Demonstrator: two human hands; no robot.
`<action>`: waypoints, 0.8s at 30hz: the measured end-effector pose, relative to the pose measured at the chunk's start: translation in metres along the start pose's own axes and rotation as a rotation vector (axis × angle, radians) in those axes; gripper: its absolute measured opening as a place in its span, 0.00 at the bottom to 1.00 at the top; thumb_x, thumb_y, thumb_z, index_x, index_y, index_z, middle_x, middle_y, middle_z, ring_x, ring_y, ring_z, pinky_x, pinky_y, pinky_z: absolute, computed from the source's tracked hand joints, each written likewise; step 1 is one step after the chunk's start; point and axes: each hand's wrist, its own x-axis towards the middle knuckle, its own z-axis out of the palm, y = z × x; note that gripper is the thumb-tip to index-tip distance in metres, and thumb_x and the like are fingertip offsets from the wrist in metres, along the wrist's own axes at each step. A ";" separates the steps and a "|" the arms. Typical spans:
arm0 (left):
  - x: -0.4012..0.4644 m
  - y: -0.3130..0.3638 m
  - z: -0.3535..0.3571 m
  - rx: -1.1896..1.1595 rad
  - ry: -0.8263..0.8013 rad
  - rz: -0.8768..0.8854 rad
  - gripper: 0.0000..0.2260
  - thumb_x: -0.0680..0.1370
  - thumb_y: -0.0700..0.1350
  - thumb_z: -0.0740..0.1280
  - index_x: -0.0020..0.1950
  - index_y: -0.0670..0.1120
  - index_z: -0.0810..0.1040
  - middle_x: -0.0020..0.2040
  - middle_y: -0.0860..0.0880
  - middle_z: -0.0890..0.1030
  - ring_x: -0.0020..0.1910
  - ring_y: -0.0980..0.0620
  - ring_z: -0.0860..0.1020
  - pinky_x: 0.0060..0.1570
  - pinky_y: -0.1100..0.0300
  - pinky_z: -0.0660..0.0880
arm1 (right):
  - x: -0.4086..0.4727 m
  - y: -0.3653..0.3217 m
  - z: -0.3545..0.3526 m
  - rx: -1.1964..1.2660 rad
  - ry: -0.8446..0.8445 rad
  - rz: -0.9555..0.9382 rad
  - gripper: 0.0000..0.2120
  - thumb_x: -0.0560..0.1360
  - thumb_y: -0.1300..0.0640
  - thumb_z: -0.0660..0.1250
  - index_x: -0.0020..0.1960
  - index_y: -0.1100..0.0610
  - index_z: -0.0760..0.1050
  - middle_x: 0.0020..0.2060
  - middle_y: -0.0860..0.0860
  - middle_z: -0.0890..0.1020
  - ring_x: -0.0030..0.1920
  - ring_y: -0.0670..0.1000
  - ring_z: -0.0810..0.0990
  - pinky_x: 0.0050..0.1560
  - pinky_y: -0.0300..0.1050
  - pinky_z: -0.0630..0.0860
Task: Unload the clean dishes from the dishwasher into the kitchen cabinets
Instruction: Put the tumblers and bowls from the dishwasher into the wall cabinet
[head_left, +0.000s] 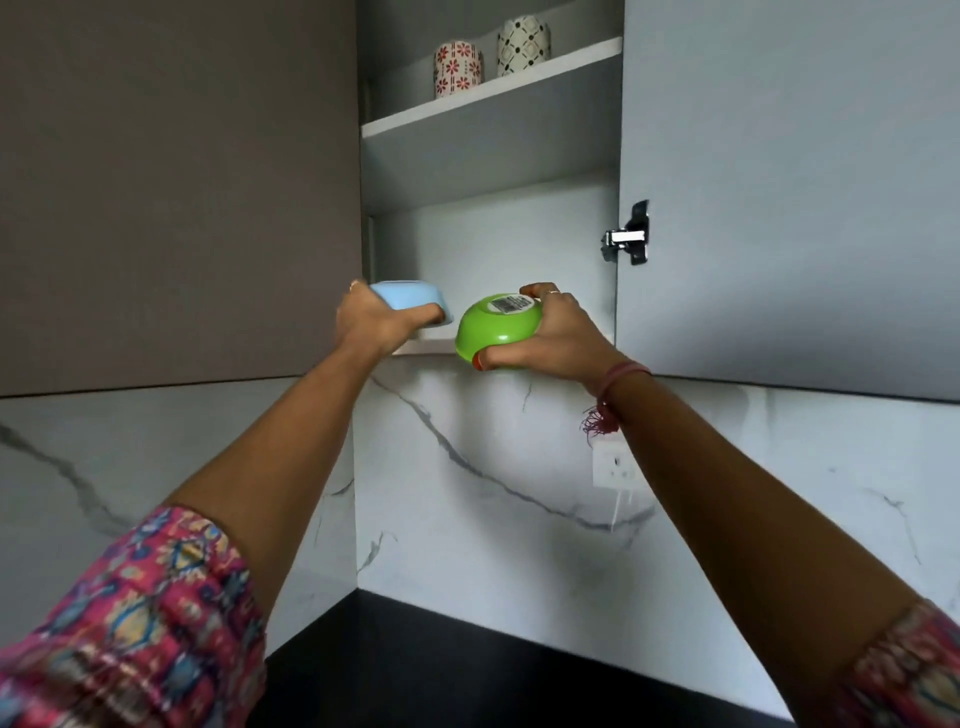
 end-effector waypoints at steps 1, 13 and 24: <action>0.018 -0.002 0.011 0.000 -0.004 -0.009 0.38 0.60 0.58 0.78 0.62 0.41 0.69 0.59 0.45 0.76 0.57 0.45 0.76 0.53 0.55 0.75 | 0.018 0.003 0.003 -0.012 0.006 0.008 0.48 0.52 0.40 0.80 0.67 0.53 0.67 0.60 0.50 0.73 0.59 0.47 0.74 0.59 0.38 0.72; 0.156 -0.065 0.117 0.215 -0.168 -0.059 0.44 0.65 0.60 0.74 0.73 0.44 0.60 0.68 0.39 0.67 0.62 0.39 0.71 0.52 0.55 0.70 | 0.165 0.029 0.047 -0.279 -0.160 0.229 0.32 0.59 0.38 0.76 0.51 0.58 0.71 0.46 0.51 0.75 0.41 0.49 0.76 0.32 0.40 0.69; 0.213 -0.104 0.127 0.376 -0.303 -0.202 0.43 0.67 0.60 0.73 0.73 0.40 0.61 0.71 0.42 0.67 0.66 0.43 0.71 0.59 0.55 0.70 | 0.215 0.033 0.089 -0.460 -0.435 0.226 0.19 0.71 0.41 0.69 0.35 0.55 0.69 0.33 0.51 0.71 0.30 0.48 0.70 0.27 0.37 0.65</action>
